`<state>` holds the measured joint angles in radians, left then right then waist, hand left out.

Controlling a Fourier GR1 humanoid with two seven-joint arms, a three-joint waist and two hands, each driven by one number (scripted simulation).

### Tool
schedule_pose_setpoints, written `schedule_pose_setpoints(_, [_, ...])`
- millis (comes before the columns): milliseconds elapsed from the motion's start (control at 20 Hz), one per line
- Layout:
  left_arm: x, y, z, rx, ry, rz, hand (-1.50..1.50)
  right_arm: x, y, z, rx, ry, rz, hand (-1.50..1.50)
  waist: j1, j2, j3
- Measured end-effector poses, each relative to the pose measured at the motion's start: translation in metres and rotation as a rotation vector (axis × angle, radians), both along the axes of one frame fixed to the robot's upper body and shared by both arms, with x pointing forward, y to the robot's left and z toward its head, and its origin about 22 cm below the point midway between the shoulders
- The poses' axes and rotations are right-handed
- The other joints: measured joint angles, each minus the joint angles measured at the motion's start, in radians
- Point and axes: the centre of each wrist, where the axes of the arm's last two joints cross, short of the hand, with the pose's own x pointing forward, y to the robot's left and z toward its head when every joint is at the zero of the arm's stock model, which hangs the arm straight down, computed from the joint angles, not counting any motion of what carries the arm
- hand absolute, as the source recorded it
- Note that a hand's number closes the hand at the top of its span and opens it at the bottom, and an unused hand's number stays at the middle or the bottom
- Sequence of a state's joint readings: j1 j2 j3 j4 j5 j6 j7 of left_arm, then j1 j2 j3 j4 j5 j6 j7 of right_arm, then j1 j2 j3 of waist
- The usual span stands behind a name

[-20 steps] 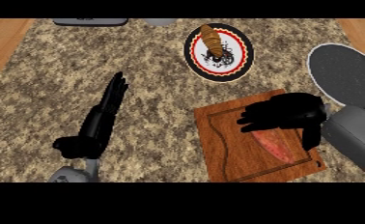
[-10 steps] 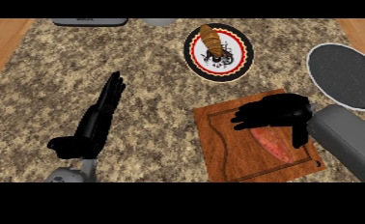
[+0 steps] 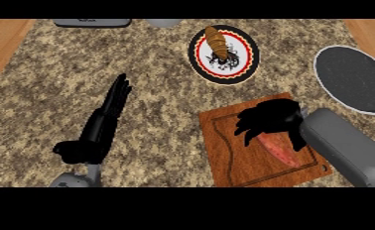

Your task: Pick the sweet potato from the cutting board and place it in the pan

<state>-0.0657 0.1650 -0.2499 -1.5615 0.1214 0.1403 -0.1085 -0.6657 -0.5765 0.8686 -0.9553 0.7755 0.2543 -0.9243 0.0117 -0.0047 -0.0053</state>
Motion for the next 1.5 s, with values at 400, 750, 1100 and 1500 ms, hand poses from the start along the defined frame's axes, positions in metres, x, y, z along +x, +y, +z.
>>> schedule_pose_setpoints(400, [0.0, -0.001, -0.003, -0.004, -0.001, 0.005, 0.0, -0.001, 0.002, -0.007, 0.035, -0.065, 0.068, 1.5, -0.002, -0.007, -0.004])
schedule_pose_setpoints(750, [-0.002, 0.003, -0.002, 0.001, 0.0, 0.01, 0.0, 0.004, 0.0, -0.006, 0.159, -0.084, 0.026, 1.5, -0.003, -0.004, -0.005])
schedule_pose_setpoints(1100, [-0.003, 0.008, -0.003, 0.002, 0.01, 0.042, 0.0, 0.017, -0.03, 0.011, 0.307, -0.198, -0.371, 1.5, -0.042, -0.007, -0.001])
schedule_pose_setpoints(1500, [-0.012, 0.021, -0.011, 0.01, 0.038, 0.102, 0.0, 0.028, -0.064, 0.029, 0.414, -0.481, -1.17, 1.5, -0.104, -0.031, 0.0])
